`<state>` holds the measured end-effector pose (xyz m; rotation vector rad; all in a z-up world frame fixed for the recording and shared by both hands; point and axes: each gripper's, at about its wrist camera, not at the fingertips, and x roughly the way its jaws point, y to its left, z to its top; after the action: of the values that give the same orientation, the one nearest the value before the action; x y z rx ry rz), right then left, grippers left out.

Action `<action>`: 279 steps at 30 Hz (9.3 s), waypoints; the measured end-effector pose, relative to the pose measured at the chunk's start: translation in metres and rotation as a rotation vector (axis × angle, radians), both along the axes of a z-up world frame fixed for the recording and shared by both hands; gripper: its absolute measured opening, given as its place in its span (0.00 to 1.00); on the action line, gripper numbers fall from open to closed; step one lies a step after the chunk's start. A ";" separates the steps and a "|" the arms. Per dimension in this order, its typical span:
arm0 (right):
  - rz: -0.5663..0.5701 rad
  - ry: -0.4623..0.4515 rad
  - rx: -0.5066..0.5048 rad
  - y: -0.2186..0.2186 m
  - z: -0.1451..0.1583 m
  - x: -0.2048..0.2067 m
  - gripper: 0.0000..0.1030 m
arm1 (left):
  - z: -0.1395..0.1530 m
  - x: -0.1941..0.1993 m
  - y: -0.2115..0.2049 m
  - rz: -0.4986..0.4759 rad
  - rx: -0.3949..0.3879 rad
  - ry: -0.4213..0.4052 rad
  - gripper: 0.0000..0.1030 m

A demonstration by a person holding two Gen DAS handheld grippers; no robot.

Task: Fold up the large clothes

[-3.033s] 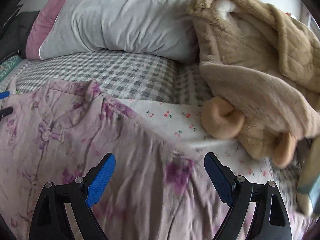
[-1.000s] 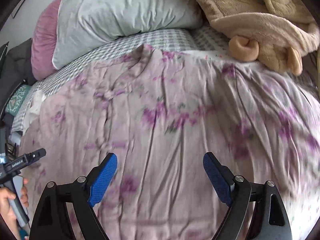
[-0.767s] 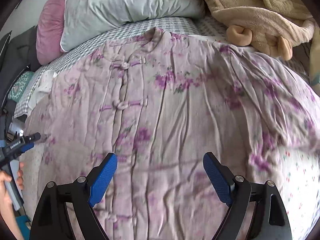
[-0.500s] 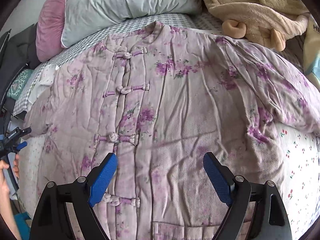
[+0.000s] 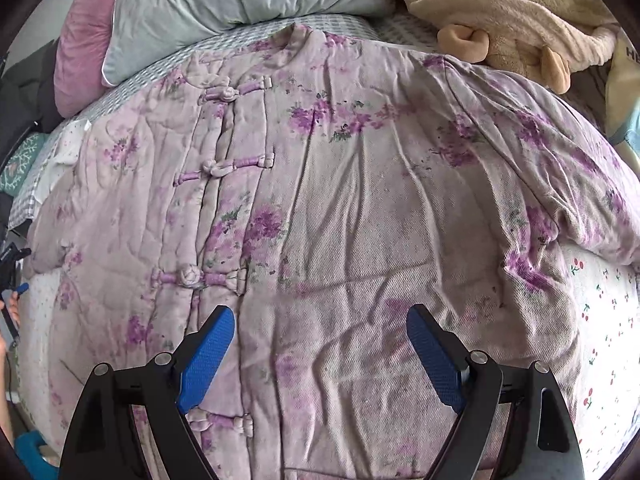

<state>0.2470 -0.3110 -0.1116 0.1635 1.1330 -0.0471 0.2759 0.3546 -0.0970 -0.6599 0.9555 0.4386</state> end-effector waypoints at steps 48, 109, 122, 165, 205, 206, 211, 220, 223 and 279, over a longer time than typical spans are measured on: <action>-0.084 -0.067 0.075 -0.034 0.014 -0.008 0.87 | 0.109 -0.044 -0.469 -1.180 0.168 -0.173 0.59; -0.220 -0.167 -0.008 -0.128 0.062 -0.030 0.80 | 0.103 -0.059 -0.379 -0.877 0.193 -0.038 0.94; -0.621 -0.104 0.110 -0.308 0.034 -0.147 0.80 | 0.106 -0.099 -0.399 -0.881 0.117 -0.141 0.99; -0.254 -0.600 -0.085 -0.105 0.251 -0.018 0.08 | 0.103 -0.085 -0.369 -0.858 0.066 -0.202 0.99; -0.152 -0.223 0.026 -0.101 0.024 -0.051 0.71 | 0.029 0.069 -0.629 -1.117 -0.257 -0.059 0.40; -0.147 -0.220 0.033 -0.102 0.023 -0.050 0.71 | 0.030 0.069 -0.631 -1.107 -0.268 -0.067 0.24; -0.149 -0.224 0.019 -0.105 0.023 -0.052 0.71 | 0.063 0.056 -0.611 -1.098 -0.255 -0.202 0.11; -0.108 -0.253 -0.001 -0.092 0.034 -0.057 0.72 | 0.158 0.016 -0.499 -1.019 -0.013 -0.402 0.11; -0.068 -0.255 0.008 -0.080 0.035 -0.055 0.72 | 0.167 0.007 -0.447 -0.951 0.058 -0.419 0.11; -0.043 0.005 0.154 -0.098 0.014 -0.195 0.84 | 0.067 -0.201 -0.301 -0.883 0.290 0.212 0.86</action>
<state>0.0520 -0.4086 -0.0980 0.3244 1.1383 0.0018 0.0753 0.0532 -0.0298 0.1072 1.2484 -0.1478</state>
